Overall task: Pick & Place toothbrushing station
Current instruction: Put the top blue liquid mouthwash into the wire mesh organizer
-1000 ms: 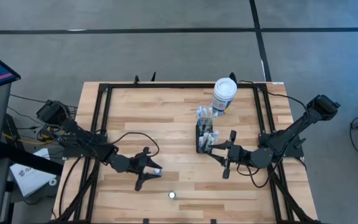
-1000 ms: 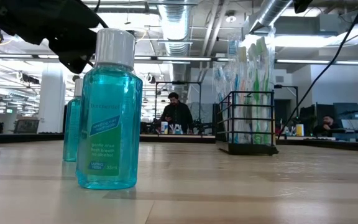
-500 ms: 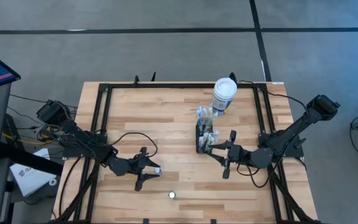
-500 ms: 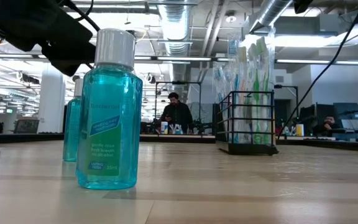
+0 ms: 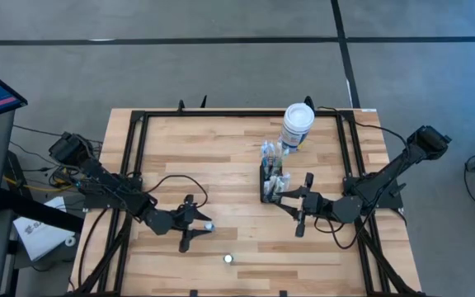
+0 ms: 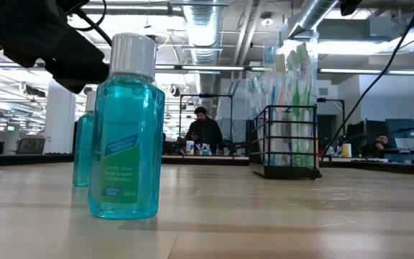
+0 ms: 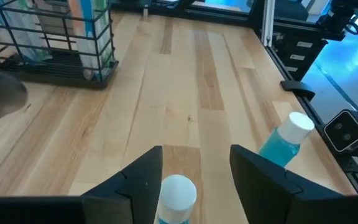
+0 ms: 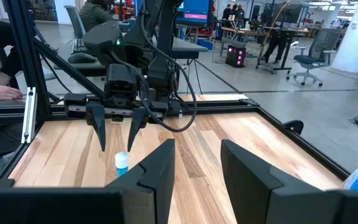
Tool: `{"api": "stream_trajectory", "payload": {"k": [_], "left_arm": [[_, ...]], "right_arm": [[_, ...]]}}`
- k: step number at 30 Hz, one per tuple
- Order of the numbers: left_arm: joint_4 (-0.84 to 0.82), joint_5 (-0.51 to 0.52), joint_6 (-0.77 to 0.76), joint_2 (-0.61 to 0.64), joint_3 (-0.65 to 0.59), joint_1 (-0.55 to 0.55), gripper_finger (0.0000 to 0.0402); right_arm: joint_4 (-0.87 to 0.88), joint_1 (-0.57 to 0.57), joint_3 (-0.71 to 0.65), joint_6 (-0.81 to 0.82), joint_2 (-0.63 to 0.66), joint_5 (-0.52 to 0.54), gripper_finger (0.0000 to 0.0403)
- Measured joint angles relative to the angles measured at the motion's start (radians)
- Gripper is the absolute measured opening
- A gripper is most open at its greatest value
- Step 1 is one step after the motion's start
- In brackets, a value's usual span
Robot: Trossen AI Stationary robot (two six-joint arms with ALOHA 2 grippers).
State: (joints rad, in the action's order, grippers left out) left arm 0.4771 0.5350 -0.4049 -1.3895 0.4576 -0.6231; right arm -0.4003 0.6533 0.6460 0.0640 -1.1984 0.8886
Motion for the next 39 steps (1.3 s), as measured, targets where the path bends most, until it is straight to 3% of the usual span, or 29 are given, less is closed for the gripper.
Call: {"api": "stream_trajectory", "payload": {"k": [27, 39], "left_arm": [[0.0, 0.034, -0.055, -0.137, 0.0, 0.0, 0.0182], [0.027, 0.045, -0.056, -0.138, 0.0, 0.0, 0.0182]], "right_arm": [[0.004, 0.0, 0.0, 0.015, 0.0, 0.0, 0.012], [0.004, 0.0, 0.0, 0.016, 0.0, 0.0, 0.012]]}}
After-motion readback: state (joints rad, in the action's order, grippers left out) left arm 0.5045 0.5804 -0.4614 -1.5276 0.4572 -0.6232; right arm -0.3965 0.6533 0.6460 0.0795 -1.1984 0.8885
